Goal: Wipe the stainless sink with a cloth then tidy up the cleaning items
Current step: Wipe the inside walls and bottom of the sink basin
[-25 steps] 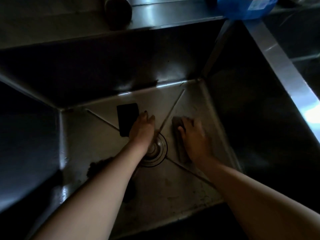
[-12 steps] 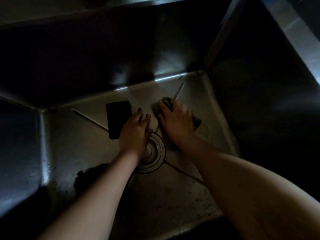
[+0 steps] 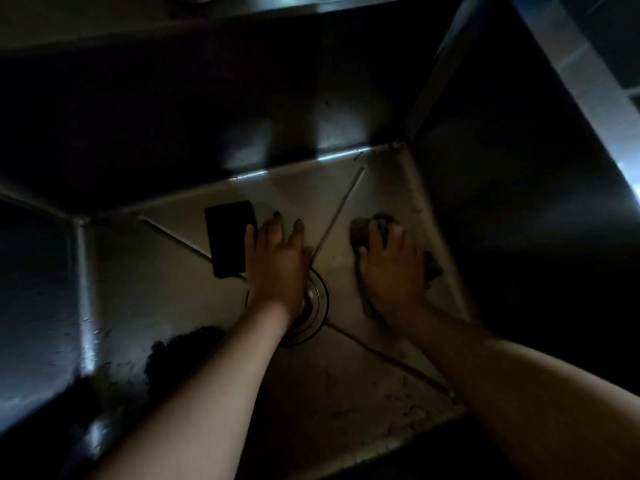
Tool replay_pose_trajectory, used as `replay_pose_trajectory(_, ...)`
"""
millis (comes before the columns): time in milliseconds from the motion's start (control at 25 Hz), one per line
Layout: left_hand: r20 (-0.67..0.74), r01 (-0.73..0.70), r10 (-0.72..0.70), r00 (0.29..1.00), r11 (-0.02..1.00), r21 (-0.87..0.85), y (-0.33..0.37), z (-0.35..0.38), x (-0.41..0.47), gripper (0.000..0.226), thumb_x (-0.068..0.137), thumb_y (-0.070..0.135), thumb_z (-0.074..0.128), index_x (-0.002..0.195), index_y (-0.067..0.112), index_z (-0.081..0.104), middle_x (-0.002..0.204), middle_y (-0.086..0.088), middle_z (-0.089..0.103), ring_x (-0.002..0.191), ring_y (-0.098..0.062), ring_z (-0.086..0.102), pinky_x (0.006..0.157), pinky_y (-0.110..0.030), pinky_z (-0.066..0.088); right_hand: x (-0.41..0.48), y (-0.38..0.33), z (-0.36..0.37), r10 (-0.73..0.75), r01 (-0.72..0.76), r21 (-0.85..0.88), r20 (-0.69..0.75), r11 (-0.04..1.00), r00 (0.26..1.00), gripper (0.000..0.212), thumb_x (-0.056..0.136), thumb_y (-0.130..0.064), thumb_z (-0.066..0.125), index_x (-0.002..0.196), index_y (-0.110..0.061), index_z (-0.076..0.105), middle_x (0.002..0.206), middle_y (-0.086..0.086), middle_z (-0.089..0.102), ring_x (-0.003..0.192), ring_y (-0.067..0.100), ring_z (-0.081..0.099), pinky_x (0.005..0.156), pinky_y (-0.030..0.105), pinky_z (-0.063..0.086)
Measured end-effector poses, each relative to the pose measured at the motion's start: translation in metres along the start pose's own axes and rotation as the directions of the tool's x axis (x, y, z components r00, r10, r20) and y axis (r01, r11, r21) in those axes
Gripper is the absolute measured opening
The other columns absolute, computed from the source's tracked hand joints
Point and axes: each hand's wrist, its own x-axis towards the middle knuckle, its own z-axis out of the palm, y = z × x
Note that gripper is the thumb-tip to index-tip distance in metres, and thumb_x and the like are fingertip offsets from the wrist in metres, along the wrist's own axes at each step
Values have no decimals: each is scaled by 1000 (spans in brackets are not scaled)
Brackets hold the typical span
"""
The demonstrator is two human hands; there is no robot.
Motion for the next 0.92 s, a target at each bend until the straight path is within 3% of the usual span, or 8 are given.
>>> replay_pose_trajectory(120, -41, -21, 24, 999, 998, 64, -4, 4, 1, 49, 94, 40, 36, 141, 28, 29, 152, -12, 22, 139, -26, 21, 108, -39, -12, 3, -16, 3, -136, 135, 36, 6, 990, 991, 49, 78, -29, 67, 120, -7, 57, 113, 24, 58, 90, 40, 58, 77, 45, 47)
replay_pose_trajectory(200, -27, -1, 3, 1000, 997, 77, -4, 9, 0, 51, 96, 41, 30, 144, 29, 19, 154, -12, 13, 142, -26, 12, 109, -40, -13, 18, -22, 4, -180, 176, 73, 45, 982, 983, 46, 85, -32, 57, 126, -11, 52, 121, 22, 53, 100, 40, 53, 84, 47, 41)
replay_pose_trajectory(320, 18, 24, -26, 999, 996, 84, -1, 16, -1, 51, 98, 41, 22, 146, 30, 7, 156, -12, 4, 143, -26, 1, 112, -41, -11, 49, -30, 5, -263, 263, 46, -11, 964, 965, 45, 88, -34, 51, 128, -15, 50, 124, 18, 52, 106, 37, 50, 89, 46, 30)
replay_pose_trajectory(400, 19, 21, -23, 1000, 996, 91, -2, 17, -1, 51, 98, 41, 22, 146, 30, 7, 155, -13, 4, 143, -26, 2, 112, -41, -11, 72, -34, 5, -321, 319, 63, 19, 946, 947, 45, 91, -37, 41, 133, -18, 43, 130, 15, 46, 115, 33, 43, 91, 44, 21)
replay_pose_trajectory(480, 18, 12, -14, 1000, 996, 89, -4, 16, 0, 51, 98, 40, 24, 145, 30, 10, 155, -13, 6, 143, -27, 4, 110, -40, -13, 93, -34, 7, -350, 348, 57, 24, 936, 937, 45, 93, -37, 35, 135, -20, 41, 134, 13, 43, 118, 33, 40, 94, 46, 23)
replay_pose_trajectory(640, 49, 9, -12, 999, 998, 70, -6, 13, 2, 51, 97, 41, 23, 145, 32, 10, 156, -11, 6, 143, -25, 2, 110, -38, -13, 114, -21, 3, -215, 213, 83, 11, 973, 977, 46, 94, -38, 36, 137, -22, 37, 138, 12, 38, 120, 33, 37, 95, 47, 30)
replay_pose_trajectory(800, 63, 22, -25, 998, 999, 40, -6, 12, 3, 52, 96, 42, 27, 145, 33, 12, 156, -8, 9, 143, -24, 4, 113, -39, -7, 104, -1, -2, 48, -76, 227, 126, 971, 991, 46, 93, -35, 40, 135, -17, 39, 138, 15, 35, 126, 35, 32, 105, 49, 25)
replay_pose_trajectory(920, 74, 29, -32, 997, 999, 38, -7, 12, 5, 52, 95, 44, 29, 144, 36, 12, 156, -6, 10, 143, -23, 6, 113, -41, -5, 65, 4, -7, 99, -100, 79, 9, 992, 995, 40, 87, -32, 49, 118, -6, 52, 123, 22, 49, 110, 40, 48, 92, 47, 37)
